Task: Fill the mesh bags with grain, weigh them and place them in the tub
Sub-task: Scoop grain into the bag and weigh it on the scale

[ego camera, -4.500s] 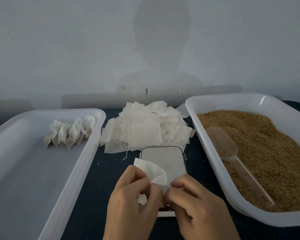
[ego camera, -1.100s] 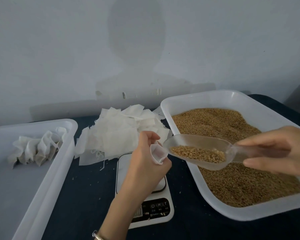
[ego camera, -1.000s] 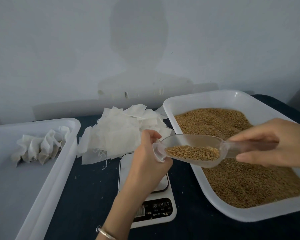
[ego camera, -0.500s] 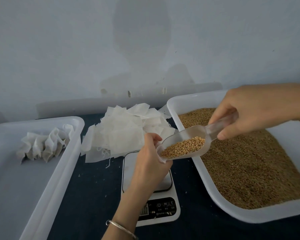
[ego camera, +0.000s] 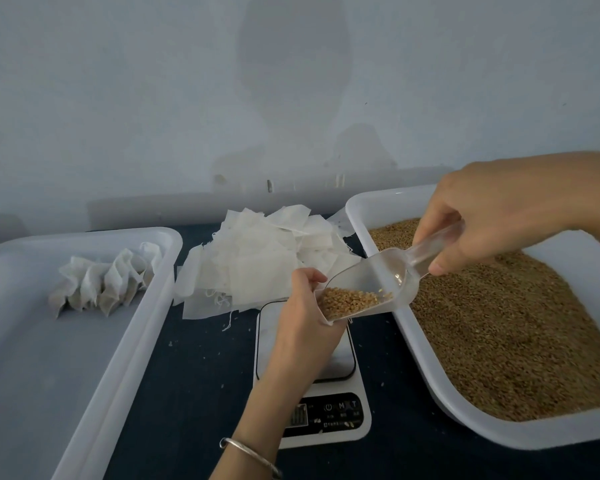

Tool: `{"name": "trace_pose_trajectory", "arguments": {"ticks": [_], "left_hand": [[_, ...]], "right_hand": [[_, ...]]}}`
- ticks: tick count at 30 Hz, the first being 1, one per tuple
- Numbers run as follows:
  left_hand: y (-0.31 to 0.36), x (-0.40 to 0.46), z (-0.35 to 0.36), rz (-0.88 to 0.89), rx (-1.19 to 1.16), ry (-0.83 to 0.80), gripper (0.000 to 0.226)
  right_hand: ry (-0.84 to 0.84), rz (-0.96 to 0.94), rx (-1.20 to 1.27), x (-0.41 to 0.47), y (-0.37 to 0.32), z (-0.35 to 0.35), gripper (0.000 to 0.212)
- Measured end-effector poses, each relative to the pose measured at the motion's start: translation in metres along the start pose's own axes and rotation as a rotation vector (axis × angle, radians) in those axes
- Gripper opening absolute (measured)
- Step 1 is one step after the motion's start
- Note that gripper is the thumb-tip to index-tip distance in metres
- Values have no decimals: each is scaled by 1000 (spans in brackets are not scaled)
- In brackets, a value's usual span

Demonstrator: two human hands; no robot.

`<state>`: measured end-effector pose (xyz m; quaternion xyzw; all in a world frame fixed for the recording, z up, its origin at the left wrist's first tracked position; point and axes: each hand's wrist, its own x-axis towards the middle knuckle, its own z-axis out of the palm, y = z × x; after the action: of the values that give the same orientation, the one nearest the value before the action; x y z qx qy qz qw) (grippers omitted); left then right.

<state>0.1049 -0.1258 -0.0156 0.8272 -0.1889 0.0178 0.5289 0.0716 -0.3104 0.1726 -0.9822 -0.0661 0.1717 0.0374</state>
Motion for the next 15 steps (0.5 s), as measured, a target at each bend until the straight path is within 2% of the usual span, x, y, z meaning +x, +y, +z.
{"name": "trace_pose_trajectory", "arguments": {"ticks": [15], "left_hand": [[2, -3, 0, -2, -113, 34, 53]], "right_hand": [[35, 20, -22, -6, -5, 1, 15]]}}
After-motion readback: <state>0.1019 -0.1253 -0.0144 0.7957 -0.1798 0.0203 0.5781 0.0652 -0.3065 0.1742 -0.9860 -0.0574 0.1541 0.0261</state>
